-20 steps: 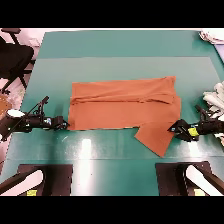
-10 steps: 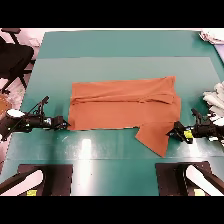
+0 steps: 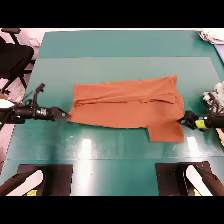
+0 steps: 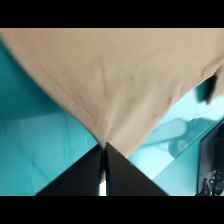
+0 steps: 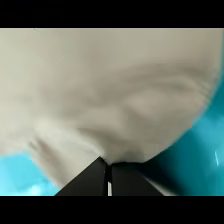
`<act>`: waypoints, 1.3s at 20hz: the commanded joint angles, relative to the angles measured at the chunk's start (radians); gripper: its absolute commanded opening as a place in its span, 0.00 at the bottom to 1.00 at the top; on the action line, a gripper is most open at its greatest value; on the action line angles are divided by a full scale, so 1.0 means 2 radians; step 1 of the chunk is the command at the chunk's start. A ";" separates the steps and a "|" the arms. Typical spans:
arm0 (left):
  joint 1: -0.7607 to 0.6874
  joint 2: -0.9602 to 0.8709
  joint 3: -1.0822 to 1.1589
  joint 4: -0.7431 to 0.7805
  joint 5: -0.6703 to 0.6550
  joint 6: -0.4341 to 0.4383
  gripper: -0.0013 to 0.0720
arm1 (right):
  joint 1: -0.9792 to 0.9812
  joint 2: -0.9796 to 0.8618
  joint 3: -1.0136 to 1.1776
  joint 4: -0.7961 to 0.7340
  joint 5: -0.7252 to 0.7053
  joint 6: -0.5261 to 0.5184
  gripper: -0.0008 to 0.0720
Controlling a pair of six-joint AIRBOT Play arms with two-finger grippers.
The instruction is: Fold the shirts.
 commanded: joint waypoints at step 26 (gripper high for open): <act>0.000 0.021 0.018 -0.006 0.172 -0.004 0.05 | 0.108 -0.271 0.287 0.146 -0.049 -0.047 0.04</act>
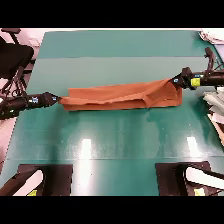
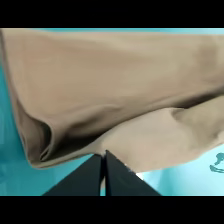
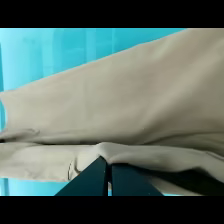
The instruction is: Fold the shirts.
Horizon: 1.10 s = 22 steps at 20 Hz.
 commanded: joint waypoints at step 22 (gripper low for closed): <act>-0.107 -0.121 -0.004 -0.115 0.262 0.093 0.05 | 0.006 -0.085 0.008 -0.038 -0.116 -0.051 0.04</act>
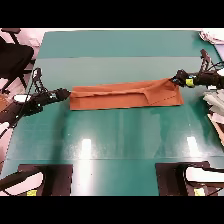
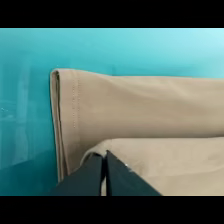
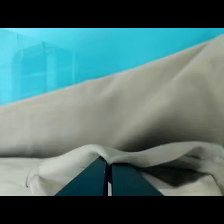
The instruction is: Fold the shirts.
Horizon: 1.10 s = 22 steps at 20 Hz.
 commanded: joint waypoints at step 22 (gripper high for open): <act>-0.001 -0.001 0.000 0.014 0.051 -0.002 0.60 | -0.026 -0.032 0.001 -0.003 -0.023 -0.005 0.73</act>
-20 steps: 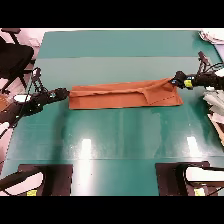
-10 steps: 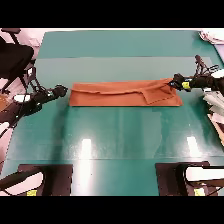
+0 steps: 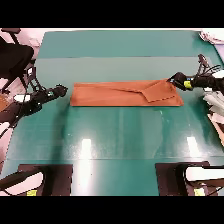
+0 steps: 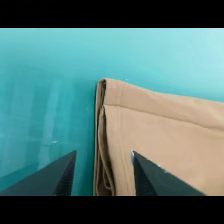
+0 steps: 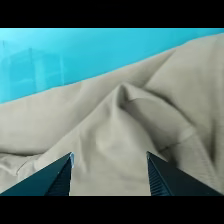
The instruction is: Fold the shirts.
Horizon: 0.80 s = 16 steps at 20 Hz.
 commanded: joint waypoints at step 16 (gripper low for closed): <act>-0.143 -0.056 0.252 0.246 -0.306 -0.191 0.05 | -0.114 0.048 0.000 -0.086 0.182 -0.078 0.73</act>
